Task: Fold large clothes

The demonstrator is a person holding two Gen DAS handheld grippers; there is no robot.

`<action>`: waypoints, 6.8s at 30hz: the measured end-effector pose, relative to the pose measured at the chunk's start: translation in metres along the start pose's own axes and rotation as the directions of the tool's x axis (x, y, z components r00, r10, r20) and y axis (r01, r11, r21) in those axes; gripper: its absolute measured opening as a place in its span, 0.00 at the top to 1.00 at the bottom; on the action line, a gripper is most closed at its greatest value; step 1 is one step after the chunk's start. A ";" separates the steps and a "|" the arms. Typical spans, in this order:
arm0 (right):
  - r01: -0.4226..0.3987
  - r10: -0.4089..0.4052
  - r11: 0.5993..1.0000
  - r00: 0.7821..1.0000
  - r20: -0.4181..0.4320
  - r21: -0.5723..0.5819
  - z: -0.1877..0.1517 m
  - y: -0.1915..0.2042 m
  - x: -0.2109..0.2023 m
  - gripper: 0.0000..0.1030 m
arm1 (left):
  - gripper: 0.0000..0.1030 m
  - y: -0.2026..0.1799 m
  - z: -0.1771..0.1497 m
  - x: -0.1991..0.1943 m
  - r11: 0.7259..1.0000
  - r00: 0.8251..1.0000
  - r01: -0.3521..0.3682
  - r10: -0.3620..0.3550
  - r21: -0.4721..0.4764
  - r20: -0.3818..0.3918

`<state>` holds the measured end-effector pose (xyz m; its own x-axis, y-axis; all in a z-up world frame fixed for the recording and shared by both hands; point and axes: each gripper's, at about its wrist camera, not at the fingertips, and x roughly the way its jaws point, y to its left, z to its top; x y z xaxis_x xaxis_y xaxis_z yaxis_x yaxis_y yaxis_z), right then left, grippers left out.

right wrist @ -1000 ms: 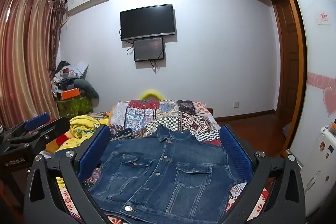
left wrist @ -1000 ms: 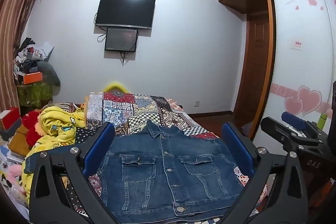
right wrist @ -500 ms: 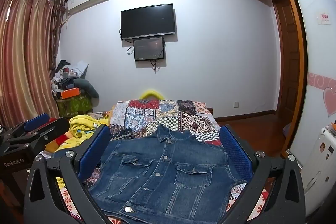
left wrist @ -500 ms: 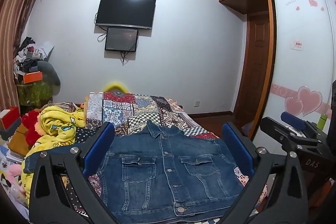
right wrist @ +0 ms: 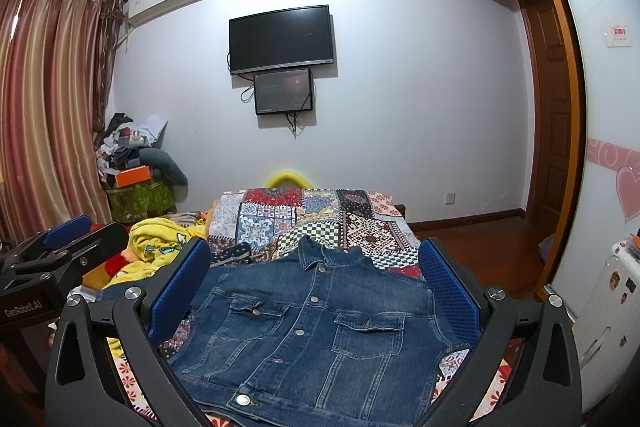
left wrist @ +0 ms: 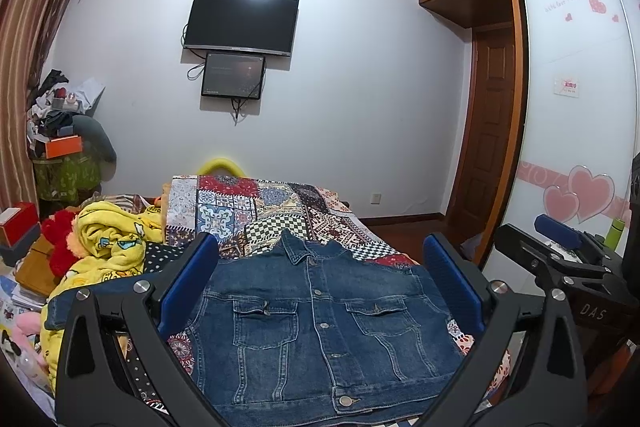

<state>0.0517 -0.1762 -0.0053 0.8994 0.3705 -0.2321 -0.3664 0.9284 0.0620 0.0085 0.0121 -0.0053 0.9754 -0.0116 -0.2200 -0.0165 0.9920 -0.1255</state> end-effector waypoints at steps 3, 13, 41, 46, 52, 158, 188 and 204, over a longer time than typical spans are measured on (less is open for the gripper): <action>0.001 -0.001 1.000 1.000 -0.001 -0.002 0.000 0.000 0.000 0.00 | 0.00 0.000 0.000 0.000 1.000 1.000 0.001 -0.001 -0.001 0.000; 0.002 -0.002 1.000 1.000 -0.004 -0.002 0.000 0.000 0.002 0.00 | 0.00 -0.001 0.000 0.002 1.000 1.000 0.005 -0.005 -0.004 -0.006; 0.006 -0.006 1.000 1.000 -0.009 0.000 -0.003 -0.002 0.006 0.00 | 0.00 0.004 -0.002 0.005 1.000 1.000 0.002 -0.002 -0.019 -0.016; 0.008 -0.008 1.000 1.000 -0.016 -0.002 -0.002 0.001 0.007 0.00 | 0.00 0.006 -0.004 0.010 1.000 1.000 -0.001 0.001 -0.021 -0.025; 0.010 -0.010 1.000 0.999 -0.036 -0.008 -0.003 0.002 0.014 0.00 | 0.00 0.015 -0.007 0.017 0.999 0.999 -0.009 0.007 -0.036 -0.036; 0.121 -0.021 0.985 0.793 -0.608 0.123 -0.075 -0.155 0.197 0.00 | 0.87 -0.015 -0.165 0.378 0.979 0.621 0.195 -0.074 0.062 -0.780; -0.377 0.045 0.878 0.682 -0.730 -0.297 -0.115 0.062 0.286 0.02 | 0.43 0.207 -0.150 0.238 0.986 0.713 -0.168 0.106 -0.022 -0.693; -0.480 0.052 0.813 0.624 -0.780 -0.330 -0.133 0.083 0.310 0.82 | 0.43 0.212 -0.161 0.238 0.982 0.710 -0.177 0.081 -0.067 -0.699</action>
<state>0.2686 0.0120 -0.2014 0.3559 0.2561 -0.8987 -0.8084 0.5669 -0.1586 0.2020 0.1989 -0.2403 0.5378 -0.0166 -0.8429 -0.2041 0.9675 -0.1492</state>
